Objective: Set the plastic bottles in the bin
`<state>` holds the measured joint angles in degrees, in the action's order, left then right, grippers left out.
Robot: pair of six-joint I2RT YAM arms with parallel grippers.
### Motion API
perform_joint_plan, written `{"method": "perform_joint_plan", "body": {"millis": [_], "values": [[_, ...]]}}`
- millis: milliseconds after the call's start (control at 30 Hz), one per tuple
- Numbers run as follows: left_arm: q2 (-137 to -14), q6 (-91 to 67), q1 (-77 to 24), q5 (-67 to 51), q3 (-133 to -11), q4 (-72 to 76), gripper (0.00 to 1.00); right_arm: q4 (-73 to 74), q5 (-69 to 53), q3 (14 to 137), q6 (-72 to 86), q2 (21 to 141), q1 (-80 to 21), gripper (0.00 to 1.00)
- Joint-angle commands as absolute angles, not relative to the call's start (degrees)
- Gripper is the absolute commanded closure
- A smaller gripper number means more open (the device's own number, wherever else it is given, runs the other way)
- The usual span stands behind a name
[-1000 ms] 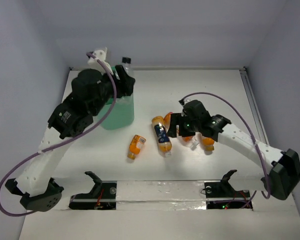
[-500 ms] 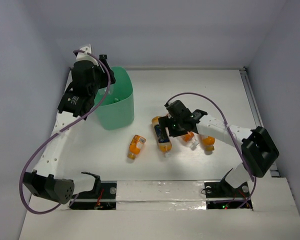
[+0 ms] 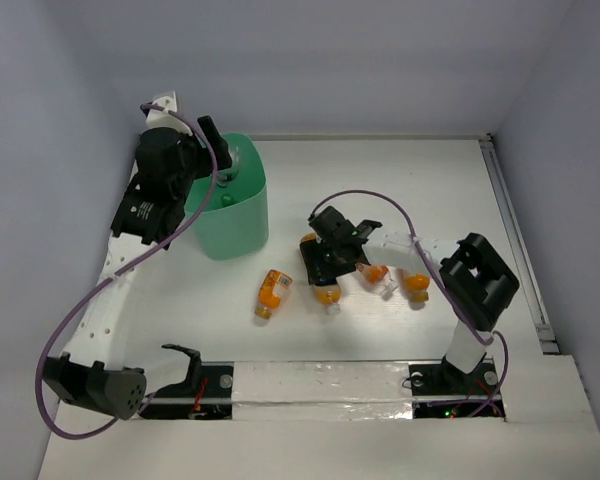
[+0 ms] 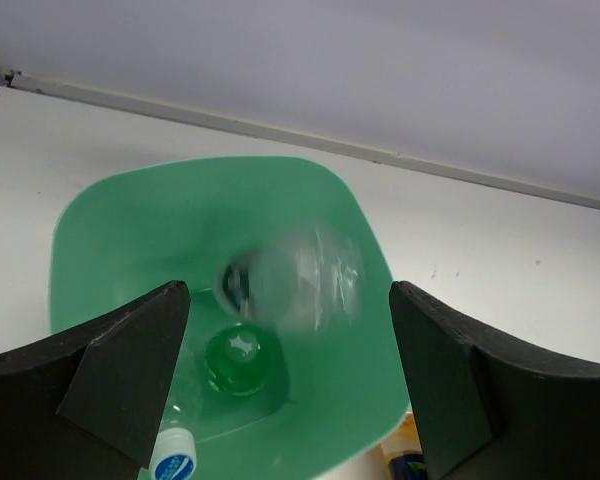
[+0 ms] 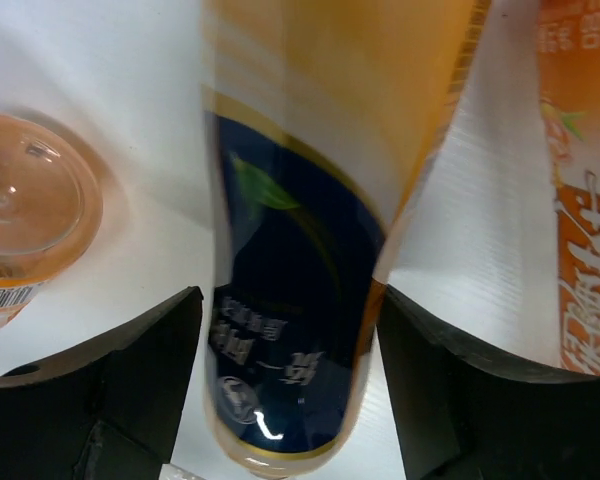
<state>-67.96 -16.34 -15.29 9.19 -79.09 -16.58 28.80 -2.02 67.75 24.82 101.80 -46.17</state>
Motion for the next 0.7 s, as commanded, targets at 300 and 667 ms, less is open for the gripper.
{"method": "perform_joint_plan", "body": {"millis": [300, 667], "values": [[-48.44, -20.03, -16.52, -5.09, -67.16, -26.1, 0.39, 31.27, 1.84, 72.15, 25.58, 90.47, -47.55, 0.61], [-39.38, -25.13, -18.37, -7.73, -55.91, -33.93, 0.47, 33.23, 0.88, 103.51, 28.73, 90.41, -47.55, 0.62]]}}
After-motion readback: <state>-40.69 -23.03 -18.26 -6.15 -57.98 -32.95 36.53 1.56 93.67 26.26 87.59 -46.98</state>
